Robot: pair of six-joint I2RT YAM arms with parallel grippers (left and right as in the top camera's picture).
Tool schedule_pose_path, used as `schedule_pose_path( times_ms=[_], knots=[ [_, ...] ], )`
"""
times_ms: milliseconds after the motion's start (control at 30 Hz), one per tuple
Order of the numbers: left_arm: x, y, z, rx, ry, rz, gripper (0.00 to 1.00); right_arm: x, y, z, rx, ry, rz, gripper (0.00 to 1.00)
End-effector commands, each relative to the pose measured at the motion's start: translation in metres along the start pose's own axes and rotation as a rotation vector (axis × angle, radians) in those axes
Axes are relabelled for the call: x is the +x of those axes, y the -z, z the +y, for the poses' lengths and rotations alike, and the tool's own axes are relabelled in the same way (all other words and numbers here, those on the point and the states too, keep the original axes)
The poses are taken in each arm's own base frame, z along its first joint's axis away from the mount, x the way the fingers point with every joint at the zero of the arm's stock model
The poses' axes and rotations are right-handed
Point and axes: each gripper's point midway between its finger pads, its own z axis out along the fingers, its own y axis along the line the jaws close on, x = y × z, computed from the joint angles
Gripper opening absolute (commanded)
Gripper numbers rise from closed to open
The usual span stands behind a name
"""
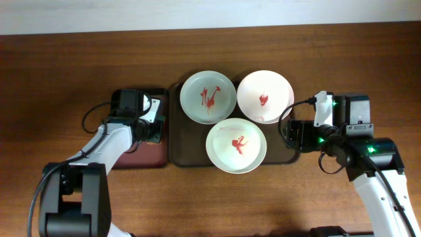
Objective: Clean dirty plates on tray and stack at the side
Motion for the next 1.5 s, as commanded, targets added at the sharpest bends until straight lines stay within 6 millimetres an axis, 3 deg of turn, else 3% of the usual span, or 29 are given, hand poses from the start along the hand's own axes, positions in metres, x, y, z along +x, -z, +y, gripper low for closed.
schedule_pose_path(
  times_ms=[0, 133, 167, 233, 333, 400, 533, 633, 700, 867, 900, 967, 1167, 1267, 1367, 1467],
  knots=[
    [-0.001, 0.023, 0.007, 0.064, 0.196, -0.022, 0.0, 0.003, -0.005, 0.003, -0.012, -0.001, 0.043, 0.99],
    [0.017, 0.028, 0.003, 0.088, 0.22, 0.051, 0.0, 0.025, -0.047, 0.009, -0.089, -0.049, 0.239, 1.0],
    [0.018, 0.028, 0.003, 0.088, 0.221, 0.055, 0.0, 0.031, -0.057, 0.01, -0.1, -0.062, 0.282, 0.94],
    [0.022, 0.028, 0.005, 0.069, 0.224, 0.07, 0.0, 0.048, -0.082, 0.014, -0.154, -0.105, 0.404, 0.74],
    [0.022, 0.028, 0.006, 0.066, 0.223, 0.07, 0.0, 0.074, -0.119, 0.021, -0.158, -0.095, 0.545, 0.62],
    [0.022, 0.028, 0.006, 0.066, 0.223, 0.07, 0.0, 0.079, -0.135, 0.033, -0.166, -0.053, 0.561, 0.47],
    [0.022, 0.028, 0.006, 0.066, 0.223, 0.07, 0.01, 0.075, -0.146, 0.031, -0.081, -0.097, 0.526, 0.38],
    [0.022, 0.028, 0.006, 0.066, 0.223, 0.07, 0.01, 0.081, -0.147, 0.028, -0.063, -0.115, 0.537, 0.37],
    [0.022, 0.028, 0.006, 0.066, 0.223, 0.07, 0.0, 0.083, -0.15, 0.027, -0.061, -0.117, 0.544, 0.29],
    [0.022, 0.028, 0.006, 0.066, 0.223, 0.07, 0.0, 0.084, -0.154, 0.021, -0.028, -0.109, 0.54, 0.25],
    [0.022, 0.028, 0.006, 0.066, 0.223, 0.07, 0.0, 0.085, -0.156, 0.02, -0.027, -0.11, 0.543, 0.22],
    [0.022, 0.028, 0.006, 0.067, 0.223, 0.07, 0.0, 0.089, -0.161, 0.019, -0.024, -0.112, 0.557, 0.04],
    [0.019, 0.031, 0.006, 0.065, 0.222, 0.058, 0.0, 0.09, -0.161, 0.029, -0.085, -0.13, 0.571, 0.04],
    [-0.012, 0.059, 0.008, 0.051, 0.195, -0.081, 0.0, 0.089, -0.161, 0.03, -0.086, -0.128, 0.566, 0.04],
    [-0.044, 0.104, 0.01, 0.017, 0.16, -0.27, 0.0, 0.088, -0.162, 0.03, -0.086, -0.128, 0.563, 0.04],
    [-0.076, 0.162, 0.014, -0.043, 0.127, -0.496, 0.0, 0.088, -0.162, 0.03, -0.086, -0.128, 0.563, 0.04]
  ],
)
